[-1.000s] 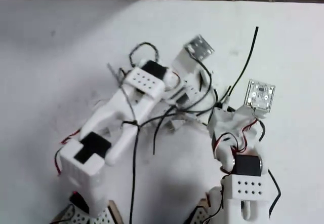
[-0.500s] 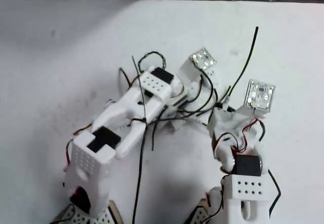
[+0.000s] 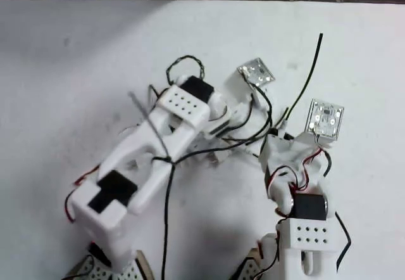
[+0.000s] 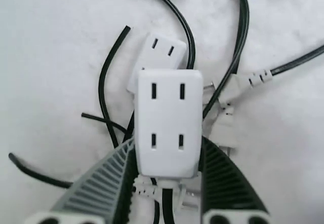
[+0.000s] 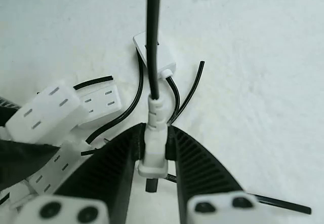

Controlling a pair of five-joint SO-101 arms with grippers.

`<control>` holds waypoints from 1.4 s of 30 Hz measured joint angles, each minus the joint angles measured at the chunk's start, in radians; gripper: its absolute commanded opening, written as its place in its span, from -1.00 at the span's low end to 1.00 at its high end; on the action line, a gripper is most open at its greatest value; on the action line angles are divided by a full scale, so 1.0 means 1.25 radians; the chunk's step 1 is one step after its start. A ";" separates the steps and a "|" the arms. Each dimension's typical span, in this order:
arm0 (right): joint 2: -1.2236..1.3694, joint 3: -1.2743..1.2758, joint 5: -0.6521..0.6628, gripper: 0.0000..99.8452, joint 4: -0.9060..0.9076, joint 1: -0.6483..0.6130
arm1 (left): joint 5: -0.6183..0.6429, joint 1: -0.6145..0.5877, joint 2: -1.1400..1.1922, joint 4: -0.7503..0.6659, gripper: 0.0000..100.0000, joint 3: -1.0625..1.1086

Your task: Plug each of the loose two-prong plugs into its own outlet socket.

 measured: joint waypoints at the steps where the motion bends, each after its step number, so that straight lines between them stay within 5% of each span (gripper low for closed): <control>1: 0.000 0.000 0.000 -0.97 0.000 0.000 | 0.000 0.000 -0.018 0.027 -0.96 0.000; 9: 0.000 0.000 0.000 -0.97 0.000 0.000 | 0.000 0.002 -0.232 0.106 -0.96 0.187; 17: 0.000 0.005 0.000 -0.97 0.000 -0.001 | 0.000 0.002 -0.500 -0.052 -0.96 0.594; 24: 0.000 0.005 0.000 -0.97 0.000 0.000 | 0.000 0.002 -0.551 -0.207 -0.84 0.813; 29: 0.000 0.005 0.000 -0.97 0.000 0.000 | 0.000 0.001 -0.551 -0.287 -0.44 0.891; 37: 0.000 0.017 0.000 -0.97 0.000 0.000 | 0.032 0.001 -0.563 -0.288 -0.45 0.892; 42: 0.000 0.018 0.000 -0.97 0.000 0.000 | 0.032 0.001 -0.589 -0.157 -0.49 0.809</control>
